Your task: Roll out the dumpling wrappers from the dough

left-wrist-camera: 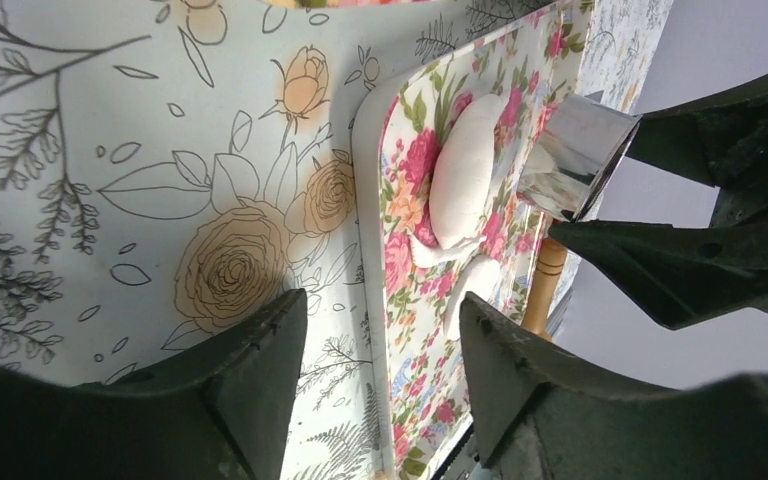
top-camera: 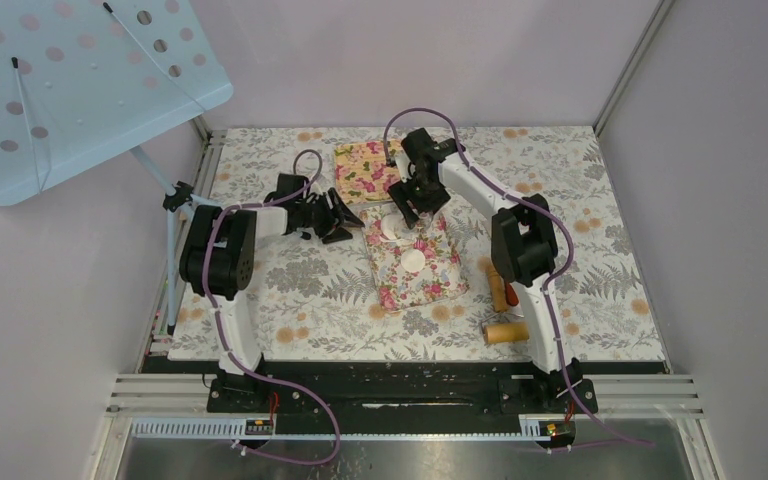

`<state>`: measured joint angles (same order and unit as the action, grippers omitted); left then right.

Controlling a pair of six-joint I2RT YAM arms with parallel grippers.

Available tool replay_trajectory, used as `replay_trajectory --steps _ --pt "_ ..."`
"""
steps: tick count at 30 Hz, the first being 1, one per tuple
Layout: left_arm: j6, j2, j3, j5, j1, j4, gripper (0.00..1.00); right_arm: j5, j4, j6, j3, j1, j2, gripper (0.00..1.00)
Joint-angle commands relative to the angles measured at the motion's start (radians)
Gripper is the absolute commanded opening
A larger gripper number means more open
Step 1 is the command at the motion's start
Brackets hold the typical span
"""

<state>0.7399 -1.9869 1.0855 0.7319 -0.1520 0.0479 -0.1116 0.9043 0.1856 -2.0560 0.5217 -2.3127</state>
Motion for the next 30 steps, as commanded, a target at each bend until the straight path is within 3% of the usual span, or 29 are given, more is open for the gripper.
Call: replay_trajectory --steps 1,6,8,9,10,12,16,22,24,27,30 --pt "-0.077 0.055 0.039 -0.027 0.016 -0.057 0.60 0.054 -0.013 0.012 0.006 0.003 0.005 0.47" --pt "-0.155 0.088 0.093 -0.010 0.021 -0.145 0.66 0.073 -0.012 0.023 0.007 -0.004 0.037 0.70" --pt "-0.237 0.095 0.145 0.029 0.022 -0.200 0.76 0.074 -0.018 0.033 0.022 -0.009 0.087 0.77" --pt "-0.286 0.090 0.189 0.047 0.022 -0.258 0.77 0.075 -0.026 0.036 0.033 -0.010 0.114 0.83" --pt "-0.338 0.085 0.224 0.060 0.022 -0.340 0.78 0.072 -0.038 0.038 0.049 -0.011 0.141 0.98" --pt "-0.460 0.069 0.318 0.081 0.022 -0.496 0.85 0.057 -0.050 0.048 0.070 -0.011 0.187 0.99" --pt "-0.623 0.120 0.363 0.074 0.029 -0.663 0.88 0.075 -0.048 0.057 0.127 -0.017 0.299 1.00" --pt "-0.938 0.268 0.385 -0.042 0.033 -0.970 0.93 0.136 -0.153 0.144 0.481 -0.105 0.644 0.99" --pt "-0.986 0.357 0.312 -0.152 0.038 -0.977 0.94 0.188 -0.162 0.174 0.645 -0.135 0.759 0.99" --pt "-0.994 0.558 0.136 -0.311 0.042 -0.851 0.99 0.258 -0.187 0.214 0.848 -0.169 0.869 0.99" --pt "-0.988 0.703 0.040 -0.388 0.042 -0.783 0.99 0.311 -0.228 0.238 1.002 -0.195 0.923 0.99"
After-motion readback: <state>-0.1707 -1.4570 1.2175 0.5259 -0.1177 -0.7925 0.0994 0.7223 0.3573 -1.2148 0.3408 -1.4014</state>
